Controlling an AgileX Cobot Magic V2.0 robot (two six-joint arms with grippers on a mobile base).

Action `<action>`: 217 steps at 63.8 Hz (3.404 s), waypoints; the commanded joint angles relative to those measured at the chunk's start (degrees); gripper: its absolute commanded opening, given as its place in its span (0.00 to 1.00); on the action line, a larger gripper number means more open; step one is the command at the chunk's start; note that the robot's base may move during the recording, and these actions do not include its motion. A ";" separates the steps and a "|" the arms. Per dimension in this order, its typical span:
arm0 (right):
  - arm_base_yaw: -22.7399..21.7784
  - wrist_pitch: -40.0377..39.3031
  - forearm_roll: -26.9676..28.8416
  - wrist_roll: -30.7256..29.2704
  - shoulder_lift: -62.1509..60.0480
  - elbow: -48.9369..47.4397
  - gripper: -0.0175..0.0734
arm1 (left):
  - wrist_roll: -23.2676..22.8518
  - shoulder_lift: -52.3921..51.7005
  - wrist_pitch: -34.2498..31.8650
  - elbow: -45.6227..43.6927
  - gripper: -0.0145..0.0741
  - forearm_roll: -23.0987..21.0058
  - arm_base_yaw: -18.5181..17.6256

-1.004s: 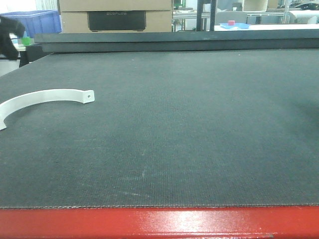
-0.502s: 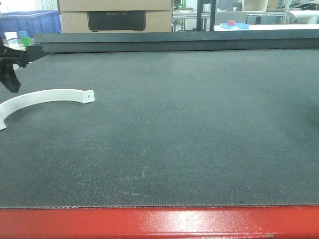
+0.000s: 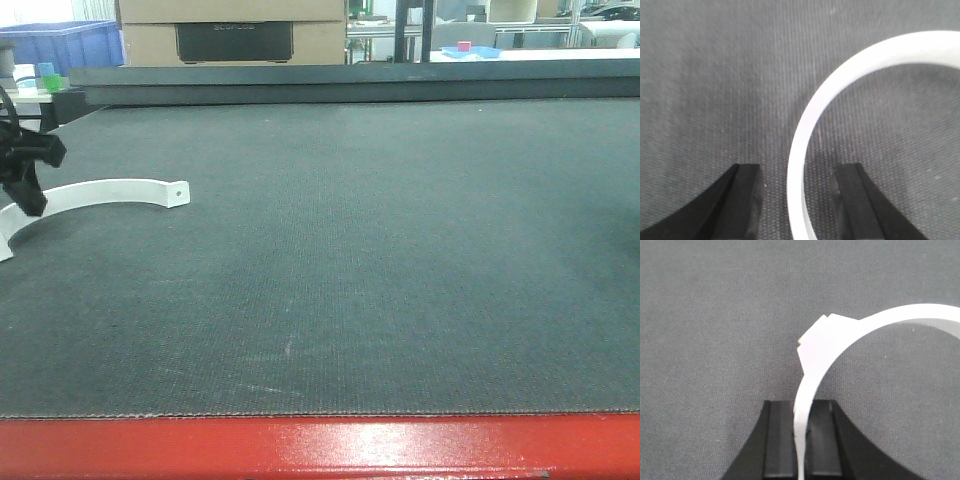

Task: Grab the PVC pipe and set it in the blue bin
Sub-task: 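Close the left and right grippers on the white arc's ends, then lift the white arc off the table with both grippers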

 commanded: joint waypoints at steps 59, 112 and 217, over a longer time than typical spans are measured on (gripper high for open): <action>-0.10 -2.31 1.35 -0.25 -0.62 -0.57 0.01 | -0.21 1.99 -4.23 -0.75 0.04 -0.34 0.16; -0.10 -7.33 1.35 -1.87 -21.98 -0.57 0.01 | -0.21 -31.97 -1.74 -0.06 0.04 -2.06 0.16; 0.00 -0.60 3.81 -1.87 -48.03 9.17 0.01 | -0.21 -73.36 7.59 19.01 0.04 -0.34 7.46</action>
